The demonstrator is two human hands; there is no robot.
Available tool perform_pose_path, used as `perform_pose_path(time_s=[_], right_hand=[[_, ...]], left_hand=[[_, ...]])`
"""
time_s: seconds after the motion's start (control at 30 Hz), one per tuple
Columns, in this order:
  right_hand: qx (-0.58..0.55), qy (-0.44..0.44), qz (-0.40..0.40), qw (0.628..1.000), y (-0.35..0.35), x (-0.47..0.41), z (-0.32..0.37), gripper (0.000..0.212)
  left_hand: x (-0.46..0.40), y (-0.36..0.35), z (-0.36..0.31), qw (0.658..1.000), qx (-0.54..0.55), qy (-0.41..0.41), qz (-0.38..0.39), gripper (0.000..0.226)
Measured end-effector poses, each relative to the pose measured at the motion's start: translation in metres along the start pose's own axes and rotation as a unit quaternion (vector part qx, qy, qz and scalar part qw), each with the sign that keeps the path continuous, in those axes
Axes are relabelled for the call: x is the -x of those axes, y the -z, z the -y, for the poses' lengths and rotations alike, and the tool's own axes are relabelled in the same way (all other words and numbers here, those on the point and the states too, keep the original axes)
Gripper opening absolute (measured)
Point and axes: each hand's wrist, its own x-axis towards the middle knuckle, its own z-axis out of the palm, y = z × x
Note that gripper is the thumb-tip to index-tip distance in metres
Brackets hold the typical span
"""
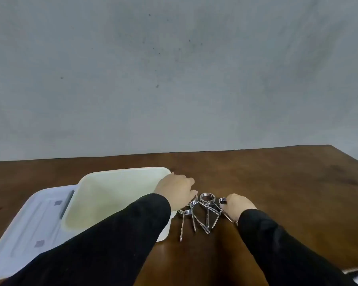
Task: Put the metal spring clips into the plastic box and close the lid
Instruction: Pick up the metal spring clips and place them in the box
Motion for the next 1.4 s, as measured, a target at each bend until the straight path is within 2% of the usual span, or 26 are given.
perform_pose_path(time_s=[0.23,0.4,0.53,0.67,0.77,0.93,1.0,1.1,1.23,1.3,1.4], right_hand=[[-0.042,-0.072,-0.033,0.996,-0.023,-0.008,0.005,0.047],[-0.039,-0.084,-0.062,0.994,-0.024,-0.009,0.011,0.033],[-0.033,-0.074,-0.067,0.994,-0.023,-0.011,0.013,0.03],[-0.022,-0.069,-0.076,0.995,-0.023,-0.015,0.014,0.021],[-0.009,-0.072,-0.081,0.994,-0.023,-0.018,0.015,0.017],[-0.011,-0.085,-0.102,0.991,-0.015,-0.013,0.021,0.019],[-0.004,-0.081,-0.137,0.987,-0.004,-0.009,0.02,0.025],[0.008,-0.033,-0.217,0.976,0.033,0.002,0.046,0.032],[-0.056,0.115,-0.26,0.957,0.103,0.041,0.133,0.02],[-0.07,0.173,-0.209,0.96,0.127,0.069,0.177,0.019],[-0.049,0.254,-0.062,0.964,0.113,0.101,0.253,0.024]], left_hand=[[0.003,-0.02,0.003,1.0,-0.008,0.02,-0.015,0.041],[0.003,-0.023,0.004,0.999,-0.012,0.021,-0.026,0.043],[0.005,-0.016,0.01,0.998,0.047,0.017,-0.045,0.048],[0.005,-0.002,0.043,0.991,0.096,0.031,-0.089,0.049],[0.007,0.008,0.077,0.989,0.09,0.047,-0.108,0.048],[0.022,0.019,0.135,0.982,0.11,0.086,-0.125,0.04],[0.028,0.024,0.153,0.981,0.111,0.106,-0.118,0.038],[0.042,0.028,0.197,0.98,0.101,0.141,-0.094,0.038],[0.059,0.022,0.253,0.97,0.156,0.184,-0.002,0.036],[0.061,0.018,0.257,0.962,0.201,0.183,0.027,0.035],[0.071,0.008,0.265,0.943,0.278,0.182,0.024,0.038]])
